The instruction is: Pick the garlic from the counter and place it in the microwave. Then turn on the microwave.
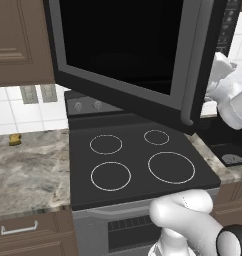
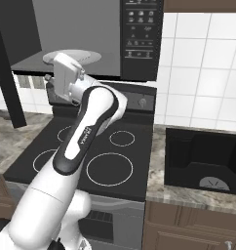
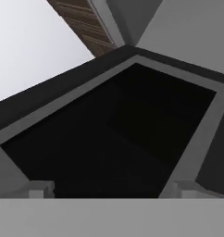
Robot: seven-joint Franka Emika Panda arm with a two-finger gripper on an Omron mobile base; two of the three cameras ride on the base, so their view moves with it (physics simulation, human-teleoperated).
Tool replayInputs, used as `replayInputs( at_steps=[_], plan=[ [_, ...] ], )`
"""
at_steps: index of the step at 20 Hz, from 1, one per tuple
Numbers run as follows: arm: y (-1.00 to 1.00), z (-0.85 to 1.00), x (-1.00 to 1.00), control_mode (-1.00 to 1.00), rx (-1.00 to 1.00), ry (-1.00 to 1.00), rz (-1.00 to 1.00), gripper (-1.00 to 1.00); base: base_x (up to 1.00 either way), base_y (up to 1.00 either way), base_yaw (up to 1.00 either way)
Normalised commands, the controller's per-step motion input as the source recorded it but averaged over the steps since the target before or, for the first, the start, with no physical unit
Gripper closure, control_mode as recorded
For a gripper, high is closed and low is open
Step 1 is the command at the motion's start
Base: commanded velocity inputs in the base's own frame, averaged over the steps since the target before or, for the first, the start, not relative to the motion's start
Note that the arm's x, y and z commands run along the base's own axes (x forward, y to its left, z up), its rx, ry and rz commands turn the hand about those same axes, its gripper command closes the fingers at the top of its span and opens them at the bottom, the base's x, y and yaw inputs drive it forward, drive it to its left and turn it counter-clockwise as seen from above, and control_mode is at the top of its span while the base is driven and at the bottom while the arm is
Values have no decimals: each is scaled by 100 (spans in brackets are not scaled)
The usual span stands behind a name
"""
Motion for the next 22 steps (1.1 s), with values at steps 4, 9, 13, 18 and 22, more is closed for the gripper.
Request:
replayInputs(
  at_steps=[4,9,13,18,22],
  plan=[
    [43,0,7,-100,0,0,19,-100,0,0,0],
    [44,0,-8,-100,-2,0,20,-100,0,0,0],
    [50,0,-45,-100,-8,-4,19,-100,0,0,0],
    [49,1,-64,-100,-10,-10,17,-100,0,0,0],
    [51,2,-65,-100,-10,-12,16,-100,0,0,0]
  ],
)
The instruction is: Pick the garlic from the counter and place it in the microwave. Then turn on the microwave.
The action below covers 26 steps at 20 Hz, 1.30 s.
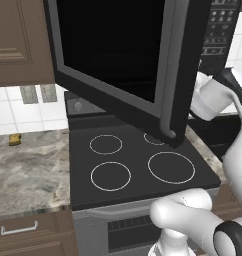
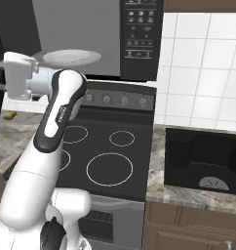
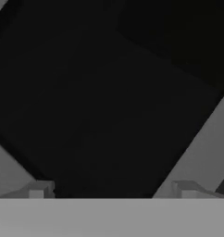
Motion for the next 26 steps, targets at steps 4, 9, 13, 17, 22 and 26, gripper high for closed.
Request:
replayInputs(
  at_steps=[4,9,13,17,22,26],
  plan=[
    [48,4,-67,-100,-10,-13,15,-100,0,0,0],
    [49,7,-61,-100,-9,-15,14,-100,0,0,0],
    [45,12,-45,-100,-7,-19,4,-100,0,0,0],
    [17,17,-24,-100,-6,-24,-3,-100,0,0,0],
    [-49,8,14,-100,-17,-20,-29,-100,0,0,0],
    [-82,0,46,-100,-22,-12,-42,-100,0,0,0]
  ],
)
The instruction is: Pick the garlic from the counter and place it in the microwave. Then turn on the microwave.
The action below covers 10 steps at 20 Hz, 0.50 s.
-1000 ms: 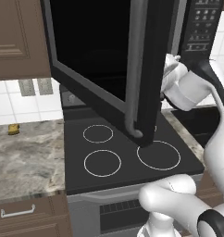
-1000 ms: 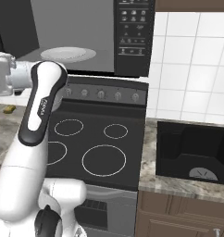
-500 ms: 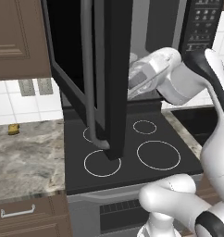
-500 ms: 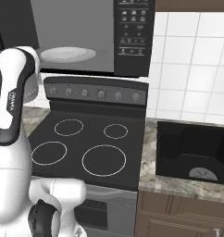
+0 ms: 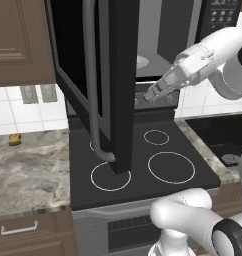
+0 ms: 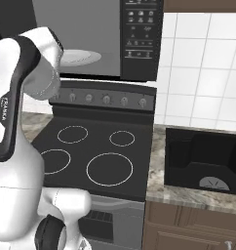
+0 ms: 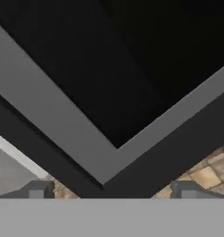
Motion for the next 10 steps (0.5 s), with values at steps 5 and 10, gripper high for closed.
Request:
replayInputs(
  at_steps=[5,10],
  plan=[
    [-80,0,34,-100,-22,-14,-45,-100,0,0,0],
    [-43,-1,32,-100,-27,-22,-52,-100,0,0,0]
  ],
)
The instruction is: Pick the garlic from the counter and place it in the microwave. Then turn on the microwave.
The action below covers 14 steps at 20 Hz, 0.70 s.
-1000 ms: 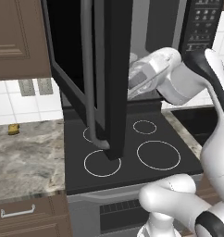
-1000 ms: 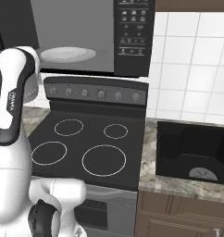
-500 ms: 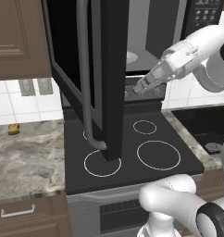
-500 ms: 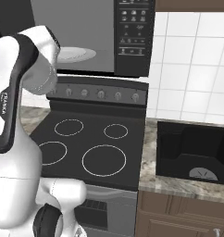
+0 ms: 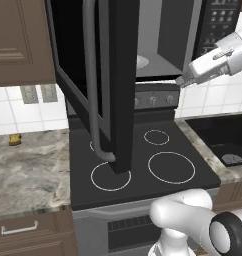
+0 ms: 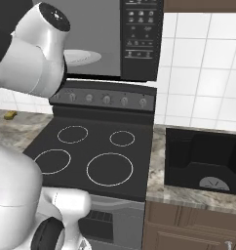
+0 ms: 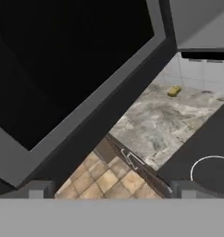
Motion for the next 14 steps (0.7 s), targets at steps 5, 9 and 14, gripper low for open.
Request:
replayInputs(
  at_steps=[5,9,14],
  plan=[
    [-41,-5,37,-100,-30,-18,-54,-100,0,0,0],
    [-43,-16,11,-100,-27,-13,-52,-100,0,0,0],
    [-32,-51,0,-100,-12,-8,-37,-100,0,0,0]
  ],
)
